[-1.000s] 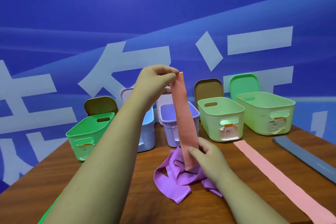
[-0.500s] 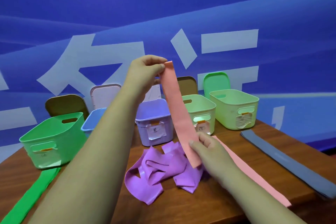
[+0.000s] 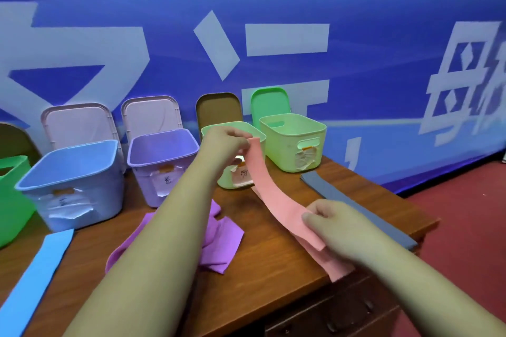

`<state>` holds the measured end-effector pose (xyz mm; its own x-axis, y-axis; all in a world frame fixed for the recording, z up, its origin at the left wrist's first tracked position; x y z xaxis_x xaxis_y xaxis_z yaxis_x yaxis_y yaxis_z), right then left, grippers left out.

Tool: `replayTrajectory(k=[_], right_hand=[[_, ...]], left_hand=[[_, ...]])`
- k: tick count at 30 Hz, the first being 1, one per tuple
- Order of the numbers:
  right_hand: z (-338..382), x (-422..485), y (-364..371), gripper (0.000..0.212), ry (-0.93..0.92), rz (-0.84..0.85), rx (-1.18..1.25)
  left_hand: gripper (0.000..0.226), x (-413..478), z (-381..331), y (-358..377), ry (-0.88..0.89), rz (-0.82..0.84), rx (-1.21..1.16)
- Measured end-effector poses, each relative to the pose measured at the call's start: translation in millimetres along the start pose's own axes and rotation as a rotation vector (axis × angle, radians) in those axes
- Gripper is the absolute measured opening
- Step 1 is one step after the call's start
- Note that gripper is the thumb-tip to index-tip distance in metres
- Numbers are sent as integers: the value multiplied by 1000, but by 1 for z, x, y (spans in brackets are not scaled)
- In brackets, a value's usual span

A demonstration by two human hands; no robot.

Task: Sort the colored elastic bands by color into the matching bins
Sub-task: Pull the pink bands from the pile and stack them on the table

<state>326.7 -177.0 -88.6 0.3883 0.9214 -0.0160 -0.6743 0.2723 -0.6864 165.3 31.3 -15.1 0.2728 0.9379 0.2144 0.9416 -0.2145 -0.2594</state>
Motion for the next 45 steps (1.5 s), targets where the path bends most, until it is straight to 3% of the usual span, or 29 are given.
replayTrajectory(k=[5,13,20,39,45], right_hand=[[-13,0,-7,24,65,11,-59],[-32,0,-10,20,124,7,-68],[-34,-5,-7,14,105,-5,-122],[-31,-5,1,11,95,-22,-272],[-32,-8,2,24,91,-52,-404]], left_hand=[[19,8,33,33,-36,-13,74],[32,10,83,68,126,-48,297],[37,14,105,71,130,-54,430],[25,18,124,71,102,-16,444],[25,17,124,71,99,6,481]])
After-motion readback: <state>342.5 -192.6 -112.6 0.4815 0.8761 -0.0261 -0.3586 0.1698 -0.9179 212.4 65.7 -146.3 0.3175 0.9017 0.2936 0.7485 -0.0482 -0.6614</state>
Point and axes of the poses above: each hand's wrist, its own x-axis towards the middle knuckle, its own y-axis out of the palm, z = x × y, the point moved 1 cm from there along x, towards the middle knuckle
